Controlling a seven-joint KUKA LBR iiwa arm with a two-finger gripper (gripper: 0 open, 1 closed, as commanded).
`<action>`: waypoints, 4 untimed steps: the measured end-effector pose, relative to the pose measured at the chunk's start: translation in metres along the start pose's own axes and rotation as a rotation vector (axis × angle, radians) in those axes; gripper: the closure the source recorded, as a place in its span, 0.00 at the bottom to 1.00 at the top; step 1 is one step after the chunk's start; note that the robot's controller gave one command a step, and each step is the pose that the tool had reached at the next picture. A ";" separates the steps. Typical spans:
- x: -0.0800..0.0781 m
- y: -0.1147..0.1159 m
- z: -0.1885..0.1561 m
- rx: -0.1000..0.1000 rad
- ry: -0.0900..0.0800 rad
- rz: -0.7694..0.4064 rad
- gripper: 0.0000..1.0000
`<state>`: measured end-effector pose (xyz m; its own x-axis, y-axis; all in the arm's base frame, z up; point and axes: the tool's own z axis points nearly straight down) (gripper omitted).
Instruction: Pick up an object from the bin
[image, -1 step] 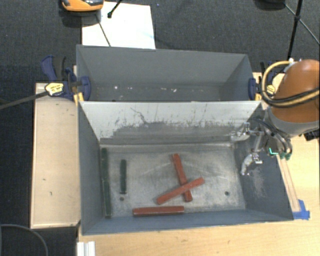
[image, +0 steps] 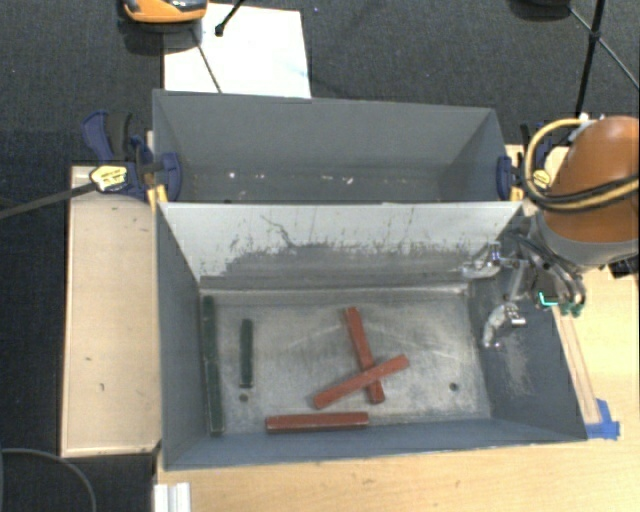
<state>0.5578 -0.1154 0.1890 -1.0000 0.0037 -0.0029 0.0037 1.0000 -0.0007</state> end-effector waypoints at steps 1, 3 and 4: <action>0.008 0.030 0.056 0.001 -0.006 -0.011 0.00; 0.017 0.060 0.114 0.000 0.001 0.016 0.00; 0.045 0.102 0.113 0.000 -0.016 -0.127 1.00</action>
Offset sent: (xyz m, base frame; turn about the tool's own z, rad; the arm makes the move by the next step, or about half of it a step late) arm -0.0397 0.0496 -0.1078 0.0405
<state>0.5138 -0.0138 0.0757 -0.9922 -0.1229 -0.0191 -0.1229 0.9924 -0.0019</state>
